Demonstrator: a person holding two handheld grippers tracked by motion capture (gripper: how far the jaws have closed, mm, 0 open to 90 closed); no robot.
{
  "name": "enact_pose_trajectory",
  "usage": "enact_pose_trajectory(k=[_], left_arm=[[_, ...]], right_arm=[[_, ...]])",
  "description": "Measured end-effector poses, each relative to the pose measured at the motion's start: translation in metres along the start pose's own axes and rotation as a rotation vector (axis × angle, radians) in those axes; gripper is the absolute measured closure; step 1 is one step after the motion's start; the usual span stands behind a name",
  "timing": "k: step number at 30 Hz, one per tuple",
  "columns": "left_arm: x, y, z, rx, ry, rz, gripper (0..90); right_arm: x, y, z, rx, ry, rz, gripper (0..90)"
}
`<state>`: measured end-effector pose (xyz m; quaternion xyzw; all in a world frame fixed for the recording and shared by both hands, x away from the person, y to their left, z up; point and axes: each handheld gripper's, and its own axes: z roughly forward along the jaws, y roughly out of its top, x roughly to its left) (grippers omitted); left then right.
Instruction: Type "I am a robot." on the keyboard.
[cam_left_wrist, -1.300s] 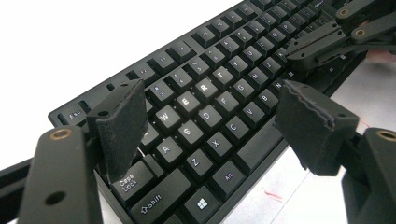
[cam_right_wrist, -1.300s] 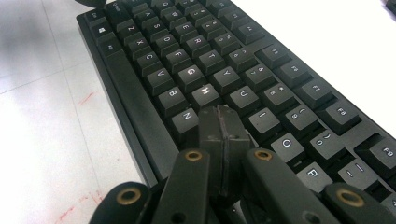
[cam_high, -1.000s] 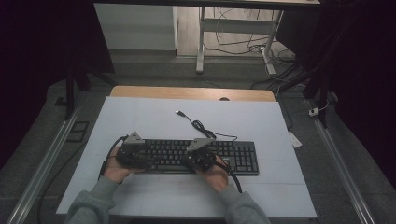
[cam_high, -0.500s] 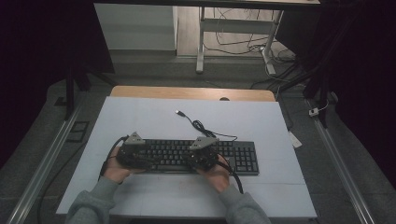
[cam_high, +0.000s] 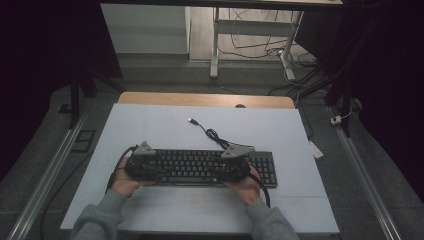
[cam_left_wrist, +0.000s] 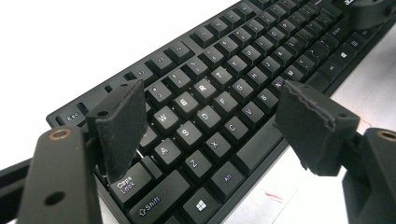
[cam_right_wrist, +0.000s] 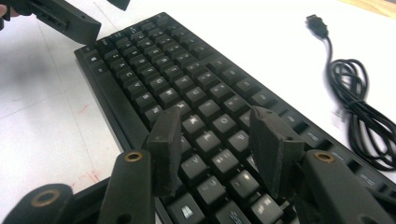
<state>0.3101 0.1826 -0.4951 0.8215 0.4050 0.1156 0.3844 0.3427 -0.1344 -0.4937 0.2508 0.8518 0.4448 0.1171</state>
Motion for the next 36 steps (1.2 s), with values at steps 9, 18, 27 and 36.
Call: enact_pose_trajectory(k=[9, 18, 27, 36], left_arm=[[0.001, 0.000, -0.002, -0.013, -0.004, -0.008, 24.8], [0.001, 0.000, -0.002, -0.017, -0.005, -0.008, 24.7], [0.001, 0.000, -0.004, -0.035, -0.010, -0.007, 27.4], [-0.003, 0.002, -0.007, -0.068, -0.041, -0.007, 33.1]], right_arm=[[-0.017, -0.008, -0.024, -0.016, -0.070, 0.009, 50.7], [-0.029, -0.016, -0.036, -0.011, -0.099, 0.023, 49.2], [-0.029, -0.016, -0.034, 0.002, -0.112, 0.007, 48.6], [-0.028, -0.016, -0.033, 0.008, -0.110, 0.005, 48.5]])
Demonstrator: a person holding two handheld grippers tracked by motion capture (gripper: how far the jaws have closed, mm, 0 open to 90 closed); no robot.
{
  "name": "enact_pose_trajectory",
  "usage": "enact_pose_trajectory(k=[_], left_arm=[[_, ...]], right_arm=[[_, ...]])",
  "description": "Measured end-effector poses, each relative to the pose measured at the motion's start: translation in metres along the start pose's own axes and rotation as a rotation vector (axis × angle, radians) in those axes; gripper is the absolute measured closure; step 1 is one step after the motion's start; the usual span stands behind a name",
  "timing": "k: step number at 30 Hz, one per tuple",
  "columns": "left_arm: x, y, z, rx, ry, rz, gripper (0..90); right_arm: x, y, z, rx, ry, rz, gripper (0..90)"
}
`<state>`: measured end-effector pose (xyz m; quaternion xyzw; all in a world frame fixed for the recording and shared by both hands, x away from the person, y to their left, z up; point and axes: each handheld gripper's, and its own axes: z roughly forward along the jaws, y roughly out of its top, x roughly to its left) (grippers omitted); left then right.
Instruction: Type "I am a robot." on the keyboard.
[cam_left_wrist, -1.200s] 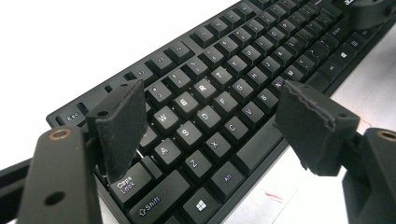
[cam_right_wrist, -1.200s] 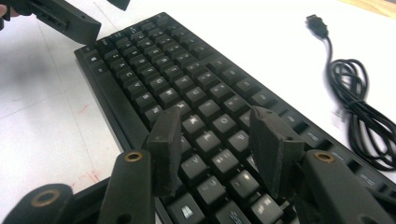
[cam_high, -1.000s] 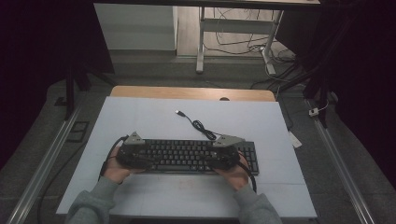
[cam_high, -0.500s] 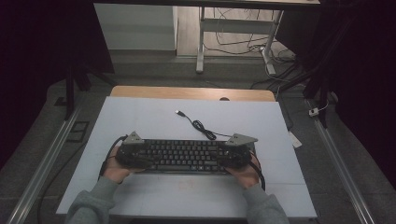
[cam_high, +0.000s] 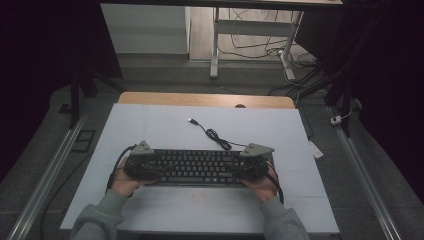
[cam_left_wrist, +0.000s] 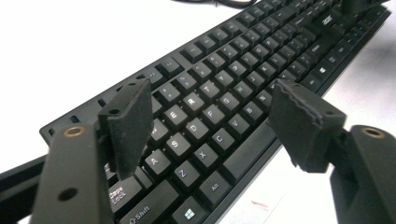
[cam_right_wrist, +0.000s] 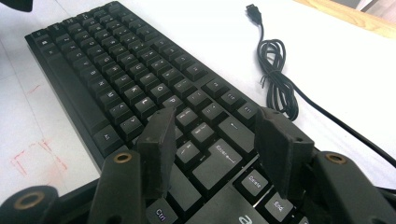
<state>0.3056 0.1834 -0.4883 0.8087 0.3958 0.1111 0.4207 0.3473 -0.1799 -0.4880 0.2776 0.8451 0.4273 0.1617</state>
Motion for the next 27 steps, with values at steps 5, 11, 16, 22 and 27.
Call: enact_pose_trajectory(k=[5, 11, 16, 22, 27], left_arm=[[-0.006, 0.001, 0.001, 0.000, -0.023, 0.030, 46.2], [-0.014, 0.001, 0.006, 0.015, -0.036, 0.055, 67.6], [-0.020, 0.000, 0.012, 0.038, -0.049, 0.077, 86.0], [-0.029, -0.002, 0.023, 0.071, -0.071, 0.095, 88.7], [-0.034, -0.004, 0.032, 0.094, -0.077, 0.110, 88.7]], right_arm=[[0.000, 0.000, 0.001, 0.004, -0.002, 0.001, 48.4], [0.001, 0.000, 0.002, 0.003, 0.003, -0.001, 48.3], [0.001, 0.000, 0.001, 0.000, 0.004, 0.001, 48.3], [0.001, 0.000, 0.002, 0.008, 0.004, 0.003, 48.3], [0.001, 0.000, 0.003, 0.008, 0.008, 0.001, 48.2]])
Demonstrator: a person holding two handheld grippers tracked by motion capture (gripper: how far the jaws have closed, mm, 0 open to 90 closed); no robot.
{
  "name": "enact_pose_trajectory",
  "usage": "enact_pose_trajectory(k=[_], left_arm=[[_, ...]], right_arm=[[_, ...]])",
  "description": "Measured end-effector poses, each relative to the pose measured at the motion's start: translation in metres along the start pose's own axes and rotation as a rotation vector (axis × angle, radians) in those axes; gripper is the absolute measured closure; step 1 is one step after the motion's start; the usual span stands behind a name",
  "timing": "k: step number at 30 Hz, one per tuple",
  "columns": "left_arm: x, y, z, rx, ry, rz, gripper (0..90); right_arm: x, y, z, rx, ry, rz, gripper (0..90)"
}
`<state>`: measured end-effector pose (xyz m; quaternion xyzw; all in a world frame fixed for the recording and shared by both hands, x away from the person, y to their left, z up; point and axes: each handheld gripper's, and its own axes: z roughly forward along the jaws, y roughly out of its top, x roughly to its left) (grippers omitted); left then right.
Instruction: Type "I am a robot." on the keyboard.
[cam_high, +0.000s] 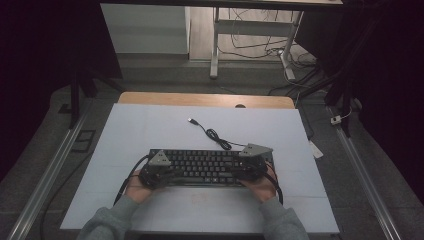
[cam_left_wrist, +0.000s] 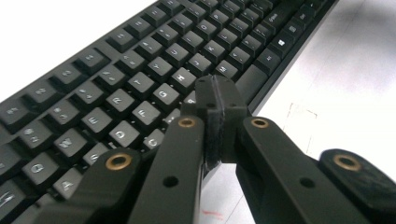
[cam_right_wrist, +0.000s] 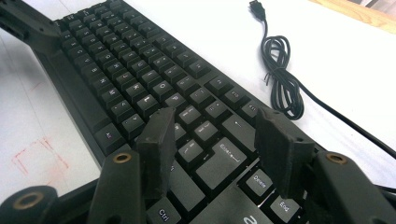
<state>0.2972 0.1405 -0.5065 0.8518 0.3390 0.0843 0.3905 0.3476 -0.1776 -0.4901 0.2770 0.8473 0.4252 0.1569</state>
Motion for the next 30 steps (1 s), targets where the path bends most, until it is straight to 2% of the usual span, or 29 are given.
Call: enact_pose_trajectory(k=[13, 22, 30], left_arm=[[-0.006, -0.001, 0.019, 0.030, 0.005, 0.020, 88.5], [-0.009, -0.001, 0.022, 0.045, 0.007, 0.038, 88.4], [-0.009, -0.002, 0.023, 0.044, 0.010, 0.032, 88.4]], right_arm=[[0.000, 0.000, 0.001, 0.011, -0.003, -0.003, 48.0], [0.000, 0.000, 0.000, 0.004, -0.006, 0.000, 47.9], [0.000, 0.000, 0.002, 0.010, -0.005, -0.004, 47.7]])
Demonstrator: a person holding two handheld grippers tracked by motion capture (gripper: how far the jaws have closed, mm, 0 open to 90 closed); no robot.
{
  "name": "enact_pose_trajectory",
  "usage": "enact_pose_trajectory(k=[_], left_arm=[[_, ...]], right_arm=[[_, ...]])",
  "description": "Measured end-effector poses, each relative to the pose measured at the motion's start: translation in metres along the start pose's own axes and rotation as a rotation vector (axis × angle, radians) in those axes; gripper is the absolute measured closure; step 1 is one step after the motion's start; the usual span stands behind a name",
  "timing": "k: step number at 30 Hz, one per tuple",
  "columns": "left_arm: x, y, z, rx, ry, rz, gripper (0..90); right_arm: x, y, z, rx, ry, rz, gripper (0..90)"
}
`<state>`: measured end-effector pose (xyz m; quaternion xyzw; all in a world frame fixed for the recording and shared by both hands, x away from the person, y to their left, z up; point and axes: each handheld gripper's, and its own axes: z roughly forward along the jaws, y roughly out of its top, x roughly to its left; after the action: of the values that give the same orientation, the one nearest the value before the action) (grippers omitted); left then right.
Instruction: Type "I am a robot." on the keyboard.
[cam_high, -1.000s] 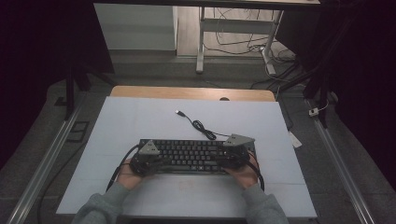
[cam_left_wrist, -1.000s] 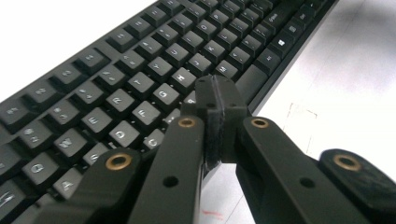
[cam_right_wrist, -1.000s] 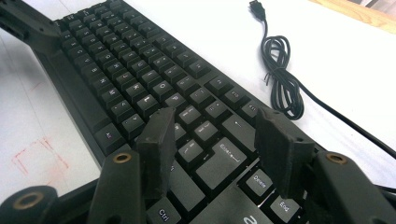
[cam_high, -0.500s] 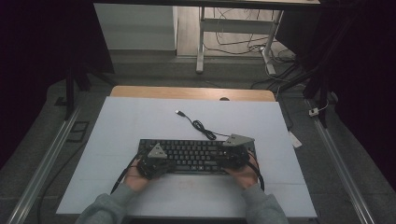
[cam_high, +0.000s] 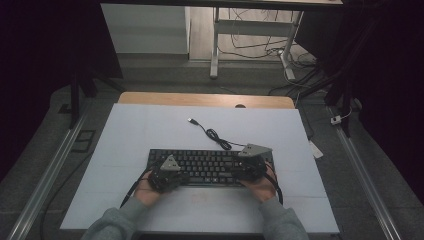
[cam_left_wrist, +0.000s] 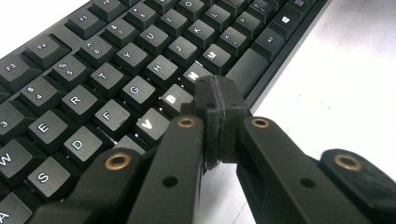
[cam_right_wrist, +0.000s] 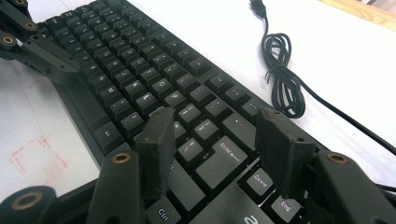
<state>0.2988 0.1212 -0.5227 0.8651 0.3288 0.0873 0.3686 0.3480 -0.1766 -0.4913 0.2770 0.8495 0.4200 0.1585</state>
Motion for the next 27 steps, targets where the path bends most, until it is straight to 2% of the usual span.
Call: enact_pose_trajectory(k=[2, 5, 7, 13, 16, 18, 22, 27], left_arm=[[-0.001, -0.001, 0.002, 0.017, 0.007, 0.009, 88.5], [-0.003, 0.000, 0.003, 0.013, 0.011, 0.009, 88.6], [-0.004, 0.000, 0.002, 0.016, 0.016, 0.022, 88.6], [-0.004, 0.002, -0.005, -0.027, 0.000, 0.031, 85.9], [-0.001, 0.003, -0.013, -0.079, -0.006, 0.013, 77.2], [0.001, 0.002, -0.018, -0.110, 0.004, -0.001, 67.3], [0.008, 0.001, -0.024, -0.117, 0.011, -0.027, 47.4], [0.015, 0.001, -0.030, -0.120, -0.003, -0.059, 37.2]], right_arm=[[0.000, 0.000, 0.000, -0.001, 0.000, 0.001, 47.7], [0.000, 0.000, 0.000, -0.001, -0.001, 0.002, 47.6], [0.000, 0.000, 0.000, -0.002, -0.001, 0.001, 47.6], [0.001, 0.000, 0.000, -0.003, 0.002, -0.002, 47.6], [0.000, 0.000, 0.000, -0.001, 0.000, -0.001, 47.6], [0.001, 0.000, 0.000, 0.000, -0.002, 0.001, 47.6], [0.000, 0.000, 0.000, 0.000, 0.000, 0.001, 47.5], [-0.001, 0.000, 0.000, -0.002, 0.000, 0.004, 47.5]])
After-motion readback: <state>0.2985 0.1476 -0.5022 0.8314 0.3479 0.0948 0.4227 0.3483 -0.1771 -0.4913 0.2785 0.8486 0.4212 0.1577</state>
